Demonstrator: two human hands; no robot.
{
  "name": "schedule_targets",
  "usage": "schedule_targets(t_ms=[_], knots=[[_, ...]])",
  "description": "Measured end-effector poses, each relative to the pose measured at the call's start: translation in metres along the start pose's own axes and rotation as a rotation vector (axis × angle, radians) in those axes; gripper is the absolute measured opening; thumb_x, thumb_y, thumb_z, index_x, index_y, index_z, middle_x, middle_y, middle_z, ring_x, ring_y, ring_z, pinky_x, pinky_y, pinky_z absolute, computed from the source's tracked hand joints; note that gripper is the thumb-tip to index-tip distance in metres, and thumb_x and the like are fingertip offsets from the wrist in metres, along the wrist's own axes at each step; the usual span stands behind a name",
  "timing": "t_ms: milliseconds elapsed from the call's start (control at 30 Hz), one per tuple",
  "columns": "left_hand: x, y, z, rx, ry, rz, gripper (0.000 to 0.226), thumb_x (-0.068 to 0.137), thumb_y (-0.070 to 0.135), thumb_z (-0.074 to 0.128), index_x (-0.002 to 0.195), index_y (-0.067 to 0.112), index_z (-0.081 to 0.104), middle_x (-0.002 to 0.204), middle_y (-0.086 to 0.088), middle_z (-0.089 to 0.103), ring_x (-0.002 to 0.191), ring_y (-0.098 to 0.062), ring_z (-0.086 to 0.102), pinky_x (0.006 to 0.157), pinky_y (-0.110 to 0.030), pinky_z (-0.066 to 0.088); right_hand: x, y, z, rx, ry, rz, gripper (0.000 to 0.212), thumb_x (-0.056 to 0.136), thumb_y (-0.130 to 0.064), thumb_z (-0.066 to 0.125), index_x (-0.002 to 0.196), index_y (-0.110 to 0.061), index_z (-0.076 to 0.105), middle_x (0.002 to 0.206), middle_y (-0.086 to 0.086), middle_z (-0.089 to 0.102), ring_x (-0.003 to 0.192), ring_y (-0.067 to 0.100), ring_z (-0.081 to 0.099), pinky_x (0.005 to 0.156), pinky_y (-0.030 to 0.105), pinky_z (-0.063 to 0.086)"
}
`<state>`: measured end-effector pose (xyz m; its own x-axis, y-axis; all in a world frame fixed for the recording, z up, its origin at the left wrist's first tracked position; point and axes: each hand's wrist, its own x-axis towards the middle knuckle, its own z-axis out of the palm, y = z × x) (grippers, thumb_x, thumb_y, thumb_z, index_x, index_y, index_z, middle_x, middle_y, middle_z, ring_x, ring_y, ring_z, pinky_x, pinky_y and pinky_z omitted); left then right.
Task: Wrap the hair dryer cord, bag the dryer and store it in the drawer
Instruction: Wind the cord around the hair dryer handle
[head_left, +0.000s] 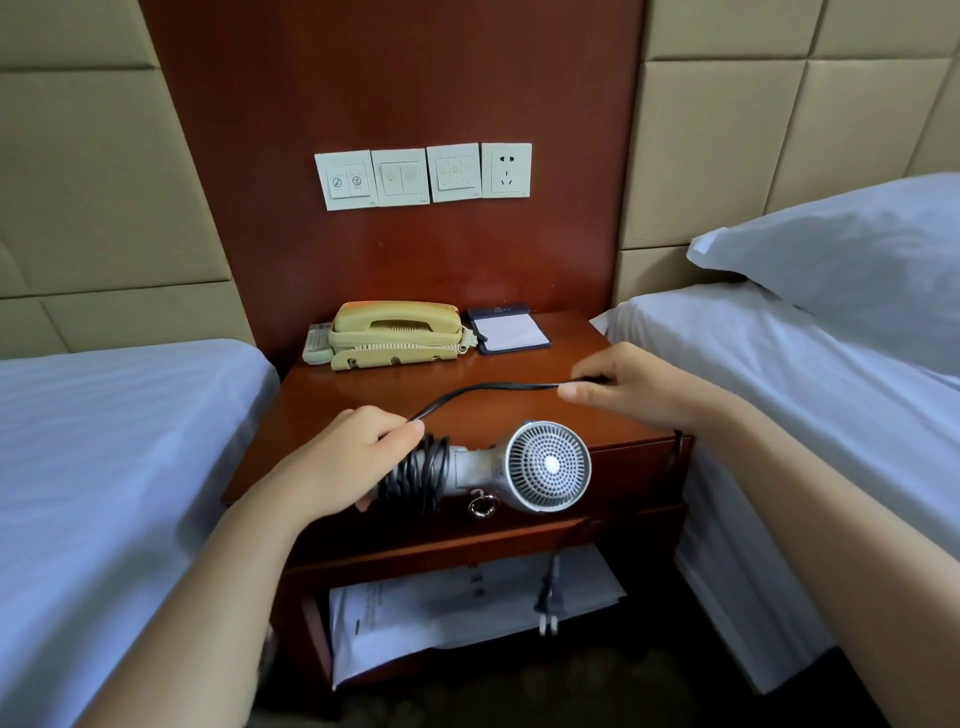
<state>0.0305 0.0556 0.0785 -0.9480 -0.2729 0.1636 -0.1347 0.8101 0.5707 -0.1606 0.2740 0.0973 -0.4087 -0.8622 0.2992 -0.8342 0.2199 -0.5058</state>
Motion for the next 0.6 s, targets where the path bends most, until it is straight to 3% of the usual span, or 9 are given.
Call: schedule_targets(t_ms=[133, 233, 300, 367, 400, 467, 533, 600], knots=[[0.000, -0.001, 0.004, -0.151, -0.064, 0.009, 0.043, 0.098, 0.030, 0.039, 0.059, 0.010, 0.037, 0.045, -0.008, 0.041, 0.037, -0.017, 0.047, 0.043, -0.026, 0.037, 0.008, 0.013, 0.014, 0.029, 0.074, 0.034, 0.044, 0.093, -0.028, 0.053, 0.056, -0.011, 0.035, 0.056, -0.003, 0.025, 0.049, 0.005, 0.026, 0.048, 0.018, 0.023], [0.000, 0.008, 0.006, -0.314, -0.070, 0.056, 0.046, 0.098, 0.019, 0.037, 0.054, 0.009, 0.043, 0.037, -0.005, 0.046, 0.034, -0.018, 0.042, 0.039, -0.025, 0.032, 0.014, 0.027, 0.028, 0.016, 0.075, 0.058, 0.043, 0.092, -0.023, 0.056, 0.058, 0.000, 0.044, 0.054, 0.008, 0.037, 0.054, 0.006, 0.032, 0.053, 0.030, 0.030], [0.001, 0.011, 0.004, -0.440, -0.049, 0.079, 0.052, 0.098, 0.013, 0.033, 0.049, 0.008, 0.048, 0.036, -0.007, 0.049, 0.033, -0.021, 0.041, 0.039, -0.026, 0.030, 0.016, 0.032, 0.036, 0.030, 0.107, 0.099, 0.026, 0.086, -0.005, 0.059, 0.066, 0.010, 0.053, 0.058, 0.015, 0.049, 0.058, 0.015, 0.037, 0.059, 0.037, 0.038], [0.004, 0.008, 0.002, -0.571, -0.017, 0.080, 0.059, 0.099, 0.013, 0.030, 0.047, 0.006, 0.054, 0.036, -0.011, 0.050, 0.032, -0.022, 0.041, 0.039, -0.026, 0.030, 0.016, 0.034, 0.044, 0.045, 0.127, 0.133, 0.020, 0.082, -0.003, 0.057, 0.076, 0.016, 0.057, 0.070, 0.027, 0.059, 0.065, 0.034, 0.046, 0.068, 0.043, 0.046], [0.007, 0.005, 0.002, -0.626, 0.018, 0.066, 0.060, 0.100, 0.014, 0.029, 0.048, 0.003, 0.056, 0.037, -0.013, 0.050, 0.031, -0.022, 0.040, 0.037, -0.026, 0.030, 0.016, 0.034, 0.047, 0.032, 0.116, 0.136, 0.025, 0.082, -0.011, 0.056, 0.075, 0.013, 0.058, 0.072, 0.028, 0.060, 0.065, 0.030, 0.051, 0.069, 0.041, 0.047], [0.012, 0.000, 0.001, -0.703, 0.124, -0.012, 0.058, 0.099, 0.017, 0.029, 0.051, 0.001, 0.057, 0.039, -0.017, 0.052, 0.028, -0.022, 0.041, 0.034, -0.023, 0.031, 0.014, 0.027, 0.053, -0.015, 0.051, 0.119, 0.033, 0.089, -0.024, 0.053, 0.064, -0.003, 0.054, 0.059, 0.013, 0.050, 0.054, 0.004, 0.042, 0.060, 0.029, 0.039], [0.016, -0.004, 0.000, -0.764, 0.223, -0.132, 0.054, 0.098, 0.020, 0.029, 0.054, 0.002, 0.055, 0.041, -0.018, 0.052, 0.026, -0.021, 0.040, 0.032, -0.019, 0.029, 0.013, 0.014, 0.060, -0.077, -0.050, 0.094, 0.039, 0.096, -0.030, 0.046, 0.059, -0.017, 0.049, 0.056, -0.001, 0.045, 0.051, 0.005, 0.039, 0.058, 0.023, 0.035], [0.018, -0.008, -0.002, -0.807, 0.287, -0.245, 0.048, 0.096, 0.023, 0.031, 0.060, 0.002, 0.054, 0.042, -0.018, 0.052, 0.026, -0.020, 0.039, 0.032, -0.017, 0.027, 0.011, -0.002, 0.064, -0.118, -0.140, 0.077, 0.040, 0.097, -0.032, 0.043, 0.062, -0.017, 0.053, 0.060, 0.002, 0.053, 0.056, 0.011, 0.046, 0.062, 0.023, 0.038]])
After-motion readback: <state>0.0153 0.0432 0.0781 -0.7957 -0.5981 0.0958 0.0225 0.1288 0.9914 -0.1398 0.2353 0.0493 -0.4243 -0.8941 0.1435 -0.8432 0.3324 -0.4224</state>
